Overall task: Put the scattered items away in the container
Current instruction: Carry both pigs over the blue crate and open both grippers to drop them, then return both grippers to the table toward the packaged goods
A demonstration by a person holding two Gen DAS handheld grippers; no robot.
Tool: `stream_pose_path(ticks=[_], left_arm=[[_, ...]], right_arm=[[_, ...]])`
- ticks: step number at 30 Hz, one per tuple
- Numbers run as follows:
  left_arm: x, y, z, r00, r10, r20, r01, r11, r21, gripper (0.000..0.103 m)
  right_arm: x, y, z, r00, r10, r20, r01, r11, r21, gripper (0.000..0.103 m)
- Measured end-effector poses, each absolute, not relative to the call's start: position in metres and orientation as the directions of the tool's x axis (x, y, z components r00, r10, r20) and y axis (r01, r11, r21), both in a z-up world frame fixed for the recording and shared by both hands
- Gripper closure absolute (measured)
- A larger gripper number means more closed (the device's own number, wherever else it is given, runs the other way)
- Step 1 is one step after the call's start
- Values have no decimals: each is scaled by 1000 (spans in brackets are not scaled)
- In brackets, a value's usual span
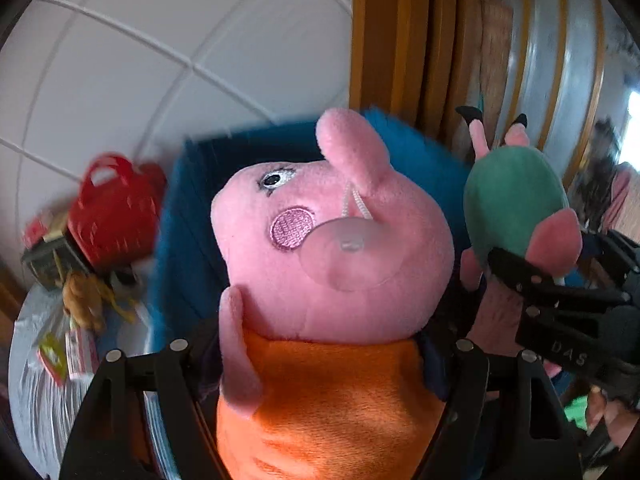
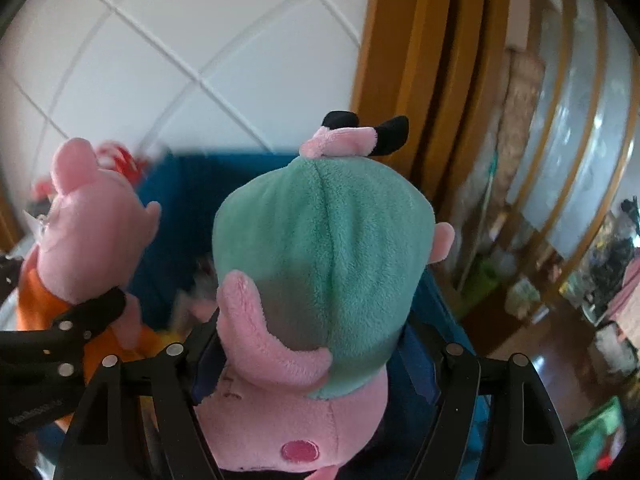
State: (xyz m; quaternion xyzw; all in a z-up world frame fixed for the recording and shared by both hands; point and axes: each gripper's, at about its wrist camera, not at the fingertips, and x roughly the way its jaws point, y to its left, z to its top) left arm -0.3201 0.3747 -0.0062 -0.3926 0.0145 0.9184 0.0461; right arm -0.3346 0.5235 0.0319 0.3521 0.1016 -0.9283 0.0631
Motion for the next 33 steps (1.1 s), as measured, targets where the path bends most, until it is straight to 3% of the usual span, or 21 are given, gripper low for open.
stream_pose_path(ticks=[7,9,11,24,33], left_arm=[[-310,401,-31,-618,-3,-786,-56,-997,48,23],[-304,409,-29,-623,-35,-782,-39,-996,75,23],[-295,414,-25,-631,-50,-774,-27,-996,86,23],[-241,353,0,-727,-48,-685,44,-999,23,23],[-185,222,12,-791,-100,-604,171,-983,-62,22]], right_arm=[[-348,572,-30,-627,-80,-775,255,-961,-107,25],[-343,572,-33,-628,-110,-770,277,-957,-90,16],[-340,575,-30,-638,-106,-762,274,-957,-97,1],[-295,563,7,-709,-216,-671,275,-961,19,0],[-246,460,48,-755,-333,-565,390,-921,22,0]])
